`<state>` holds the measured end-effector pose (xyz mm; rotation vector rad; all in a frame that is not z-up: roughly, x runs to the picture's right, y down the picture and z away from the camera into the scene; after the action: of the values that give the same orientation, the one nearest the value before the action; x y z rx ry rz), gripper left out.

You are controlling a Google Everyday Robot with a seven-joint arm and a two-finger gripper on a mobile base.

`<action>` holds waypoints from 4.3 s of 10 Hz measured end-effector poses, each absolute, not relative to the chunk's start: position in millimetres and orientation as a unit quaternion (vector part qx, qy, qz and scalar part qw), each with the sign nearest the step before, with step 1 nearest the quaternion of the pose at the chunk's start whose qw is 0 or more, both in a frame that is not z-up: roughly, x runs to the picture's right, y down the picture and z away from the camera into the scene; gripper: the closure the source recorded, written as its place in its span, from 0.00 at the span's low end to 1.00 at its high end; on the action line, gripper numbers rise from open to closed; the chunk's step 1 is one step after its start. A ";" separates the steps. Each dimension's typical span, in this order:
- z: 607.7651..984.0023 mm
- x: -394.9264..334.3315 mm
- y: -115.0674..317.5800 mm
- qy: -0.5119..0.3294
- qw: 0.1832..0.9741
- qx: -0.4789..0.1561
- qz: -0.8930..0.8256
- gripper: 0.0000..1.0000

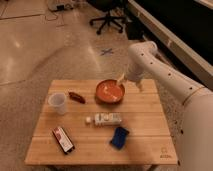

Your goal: Stand the bottle upright

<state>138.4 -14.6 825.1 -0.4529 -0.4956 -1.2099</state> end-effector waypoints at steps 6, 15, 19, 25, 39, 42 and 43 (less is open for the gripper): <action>825.1 138.4 -14.6 -0.228 0.770 -0.209 -0.558 0.20; 825.1 138.4 -14.7 -0.228 0.770 -0.209 -0.558 0.20; 825.0 138.4 -14.7 -0.228 0.770 -0.209 -0.558 0.20; 825.4 136.7 -13.7 -0.229 0.765 -0.210 -0.564 0.20; 804.5 -5.7 93.6 -0.308 0.404 -0.211 -0.835 0.20; 805.6 -15.4 116.8 -0.305 0.326 -0.227 -0.866 0.20; 807.2 -16.8 121.6 -0.304 0.308 -0.231 -0.871 0.20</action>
<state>-16.8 121.6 807.2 -0.6120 -0.8042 -2.3032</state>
